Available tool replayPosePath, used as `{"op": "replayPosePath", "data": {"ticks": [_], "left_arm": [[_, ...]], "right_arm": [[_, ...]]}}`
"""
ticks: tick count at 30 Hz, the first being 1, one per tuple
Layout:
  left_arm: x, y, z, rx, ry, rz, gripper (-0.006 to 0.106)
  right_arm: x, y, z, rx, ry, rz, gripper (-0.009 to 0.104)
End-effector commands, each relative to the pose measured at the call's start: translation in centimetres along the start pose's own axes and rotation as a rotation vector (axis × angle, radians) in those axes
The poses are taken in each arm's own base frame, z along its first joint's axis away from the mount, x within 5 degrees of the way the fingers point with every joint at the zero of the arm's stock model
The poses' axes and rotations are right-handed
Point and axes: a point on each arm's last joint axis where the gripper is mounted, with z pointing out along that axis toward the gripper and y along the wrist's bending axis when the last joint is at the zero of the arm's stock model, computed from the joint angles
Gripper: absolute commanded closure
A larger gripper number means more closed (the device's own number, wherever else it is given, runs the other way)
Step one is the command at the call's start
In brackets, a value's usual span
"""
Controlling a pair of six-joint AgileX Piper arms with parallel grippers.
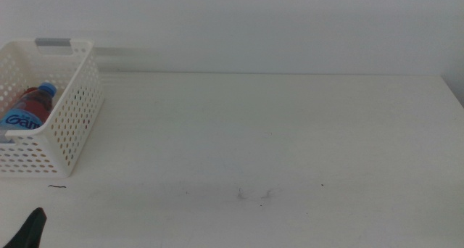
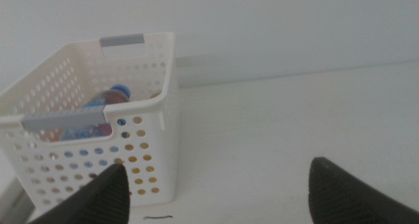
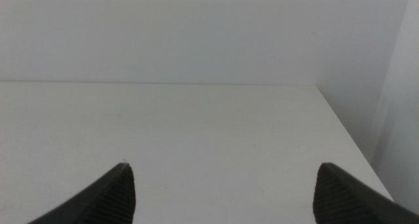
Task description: Use arms to grab the bottles and put them into the dustbin to the left of the table.
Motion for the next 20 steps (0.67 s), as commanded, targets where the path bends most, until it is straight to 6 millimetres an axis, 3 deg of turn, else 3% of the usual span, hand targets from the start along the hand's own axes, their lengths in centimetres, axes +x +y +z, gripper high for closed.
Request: {"op": "replayPosePath", "data": {"ticks": [1,3,20], "left_arm": [[-0.12,0.12,-0.03,-0.013,-0.017,-0.044,0.007],[0.05,0.2,-0.03,-0.021,0.0,-0.161,0.007],[-0.08,0.37,-0.03,-0.039,-0.015,-0.102,0.007]], "right_arm": [[-0.01,-0.05,-0.01,0.009,-0.013,-0.014,0.006],[-0.01,-0.05,-0.01,0.009,-0.013,-0.014,0.006],[-0.01,-0.05,-0.01,0.009,-0.013,-0.014,0.006]]}}
